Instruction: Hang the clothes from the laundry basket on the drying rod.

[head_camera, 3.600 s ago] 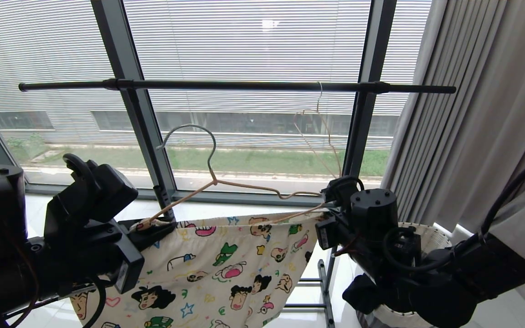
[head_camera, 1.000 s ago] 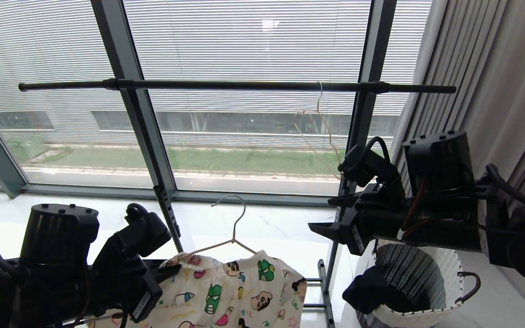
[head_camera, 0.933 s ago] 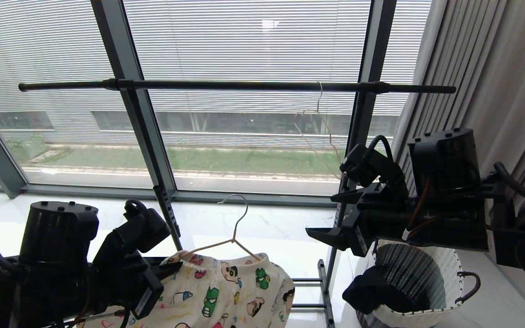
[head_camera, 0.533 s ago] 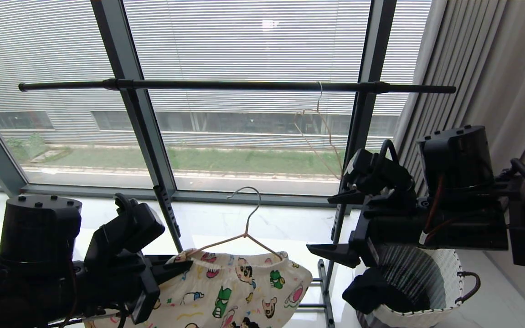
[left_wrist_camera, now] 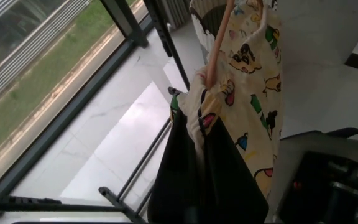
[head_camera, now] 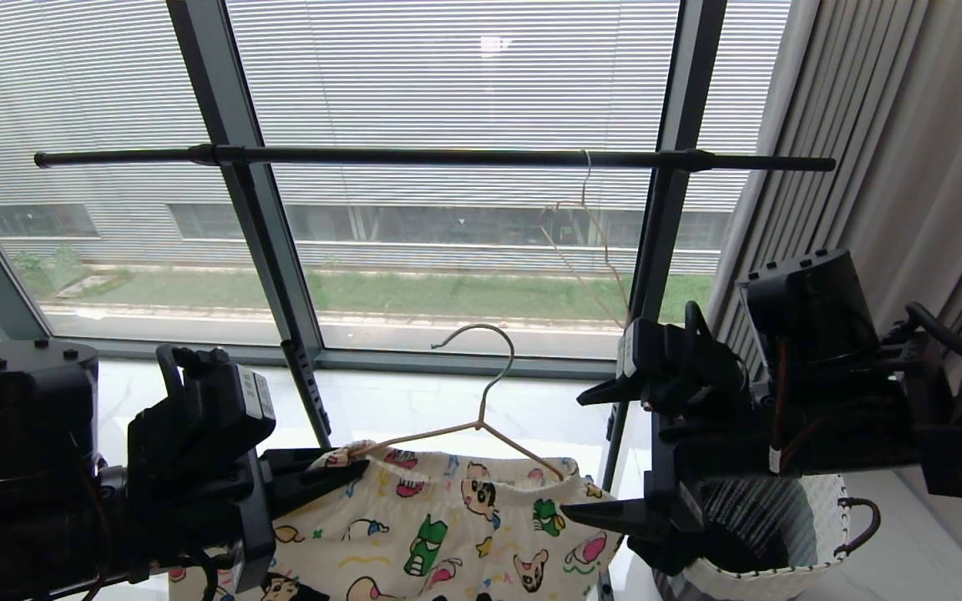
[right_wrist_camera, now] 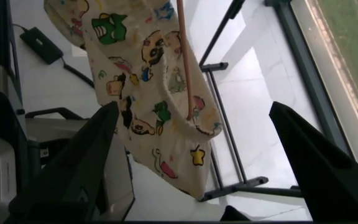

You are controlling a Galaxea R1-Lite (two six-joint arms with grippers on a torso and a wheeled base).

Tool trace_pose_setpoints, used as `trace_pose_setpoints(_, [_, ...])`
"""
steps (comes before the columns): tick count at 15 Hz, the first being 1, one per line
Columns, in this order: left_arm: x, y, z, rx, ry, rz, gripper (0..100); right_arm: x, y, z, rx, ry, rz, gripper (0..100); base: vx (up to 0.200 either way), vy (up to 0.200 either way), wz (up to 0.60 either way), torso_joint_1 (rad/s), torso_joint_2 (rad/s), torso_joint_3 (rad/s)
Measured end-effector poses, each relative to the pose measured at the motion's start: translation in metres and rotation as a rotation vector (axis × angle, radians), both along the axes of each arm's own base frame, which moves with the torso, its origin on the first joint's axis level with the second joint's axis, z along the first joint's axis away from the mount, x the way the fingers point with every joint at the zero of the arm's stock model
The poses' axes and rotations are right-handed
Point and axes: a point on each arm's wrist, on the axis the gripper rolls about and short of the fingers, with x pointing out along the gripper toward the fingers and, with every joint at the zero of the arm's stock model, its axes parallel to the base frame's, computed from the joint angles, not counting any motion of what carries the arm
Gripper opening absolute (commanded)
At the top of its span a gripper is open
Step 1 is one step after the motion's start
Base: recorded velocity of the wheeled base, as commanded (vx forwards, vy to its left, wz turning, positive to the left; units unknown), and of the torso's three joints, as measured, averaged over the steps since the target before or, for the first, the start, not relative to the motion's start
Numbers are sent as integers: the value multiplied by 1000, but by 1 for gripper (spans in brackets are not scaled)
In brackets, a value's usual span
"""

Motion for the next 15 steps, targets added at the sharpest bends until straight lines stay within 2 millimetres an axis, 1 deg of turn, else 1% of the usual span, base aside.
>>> trace_pose_setpoints(5, [-5,-14,8,-21,-68,-79,0,4,20,-7,-14,10,33,100,0,0,0,0,0,0])
trace_pose_setpoints(8, [-7,-15,10,-27,-84,-86,0,9,26,-13,-25,16,33,100,0,0,0,0,0,0])
trace_pose_setpoints(12, [-8,-16,11,-29,-89,-91,0,12,30,-17,-28,17,29,100,0,0,0,0,0,0])
trace_pose_setpoints(13, [-8,-16,11,-30,-91,-92,0,13,31,-18,-29,17,28,0,0,0,0,0,0,0])
trace_pose_setpoints(15, [-9,-16,13,-36,-106,-94,0,14,31,-19,-32,18,24,0,0,0,0,0,0,0])
